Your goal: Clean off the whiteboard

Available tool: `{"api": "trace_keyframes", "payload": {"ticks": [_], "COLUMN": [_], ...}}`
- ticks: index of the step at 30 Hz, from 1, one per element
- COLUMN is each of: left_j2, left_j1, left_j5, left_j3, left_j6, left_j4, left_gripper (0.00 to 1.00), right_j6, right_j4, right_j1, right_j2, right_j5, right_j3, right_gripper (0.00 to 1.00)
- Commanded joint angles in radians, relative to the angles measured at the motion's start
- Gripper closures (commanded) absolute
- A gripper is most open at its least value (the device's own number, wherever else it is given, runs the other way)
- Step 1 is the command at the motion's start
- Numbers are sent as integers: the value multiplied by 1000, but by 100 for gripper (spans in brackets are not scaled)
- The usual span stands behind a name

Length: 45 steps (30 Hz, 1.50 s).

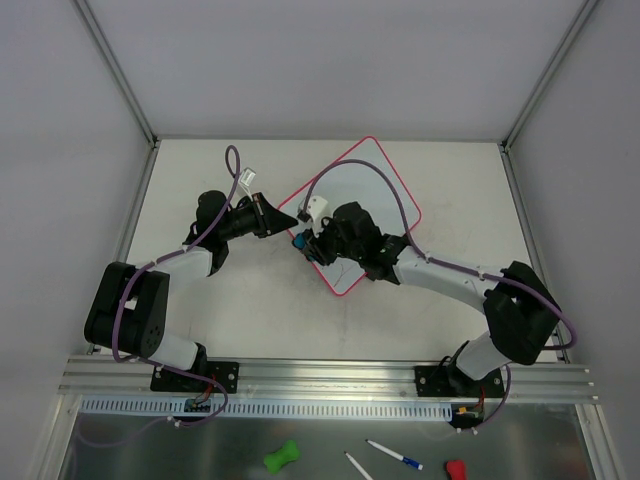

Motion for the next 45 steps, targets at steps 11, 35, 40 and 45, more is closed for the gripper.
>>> {"api": "trace_keyframes", "payload": {"ticks": [11,35,40,45], "left_j2": [3,3,8,8], "left_j1": [-17,-17,-17,-17], "left_j5": [38,38,37,38], "left_j3": [-4,-4,-1,1], "left_j6": [48,48,48,45], "left_j4": [35,36,32,30], "left_gripper": [100,100,100,100], "right_j6": [-75,137,59,65], "right_j4": [-101,-75,-83,-78], "right_j1": [102,-147,-47,-12], "right_j2": [-42,-63,-47,-18], "right_j5": [57,173,308,291], "right_j3": [-5,-8,3,1], "right_gripper": [100,100,100,100]}}
